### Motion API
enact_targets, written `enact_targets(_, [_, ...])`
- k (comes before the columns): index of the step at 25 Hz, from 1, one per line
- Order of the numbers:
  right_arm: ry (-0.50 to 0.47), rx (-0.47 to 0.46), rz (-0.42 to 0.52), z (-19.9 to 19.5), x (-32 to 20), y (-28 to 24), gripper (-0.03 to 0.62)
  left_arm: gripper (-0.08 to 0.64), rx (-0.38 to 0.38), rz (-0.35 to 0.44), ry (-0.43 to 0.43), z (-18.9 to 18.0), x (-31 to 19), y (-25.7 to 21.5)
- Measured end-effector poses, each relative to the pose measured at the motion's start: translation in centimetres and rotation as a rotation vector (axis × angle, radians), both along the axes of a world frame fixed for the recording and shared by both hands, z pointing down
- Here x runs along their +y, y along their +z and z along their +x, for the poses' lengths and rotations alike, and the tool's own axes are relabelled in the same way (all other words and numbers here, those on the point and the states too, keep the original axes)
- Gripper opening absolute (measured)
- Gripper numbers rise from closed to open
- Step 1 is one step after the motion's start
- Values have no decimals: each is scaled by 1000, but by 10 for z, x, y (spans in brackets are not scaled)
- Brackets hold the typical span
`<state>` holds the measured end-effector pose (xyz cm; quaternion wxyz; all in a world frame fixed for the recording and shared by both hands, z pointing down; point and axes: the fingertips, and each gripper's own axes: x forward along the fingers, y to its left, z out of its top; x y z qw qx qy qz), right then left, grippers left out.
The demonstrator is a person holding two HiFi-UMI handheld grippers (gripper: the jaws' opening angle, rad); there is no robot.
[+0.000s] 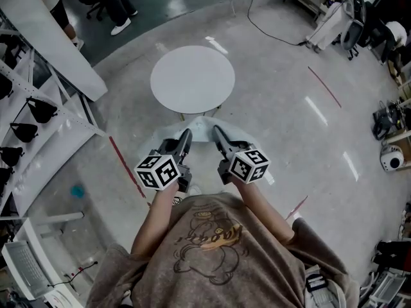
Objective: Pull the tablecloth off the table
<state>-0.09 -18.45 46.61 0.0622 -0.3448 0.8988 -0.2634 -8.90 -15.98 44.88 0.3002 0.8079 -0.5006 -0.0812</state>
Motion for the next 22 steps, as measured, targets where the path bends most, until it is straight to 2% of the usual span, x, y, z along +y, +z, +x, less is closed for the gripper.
enact_targets(5, [-13,-23,-6,0,-3,5,38,21,14,-6,5,-1,-5,5])
enact_targets(22, [27,-15,-28,11,-2,9,29,21,16,-13,21,9,-4,6])
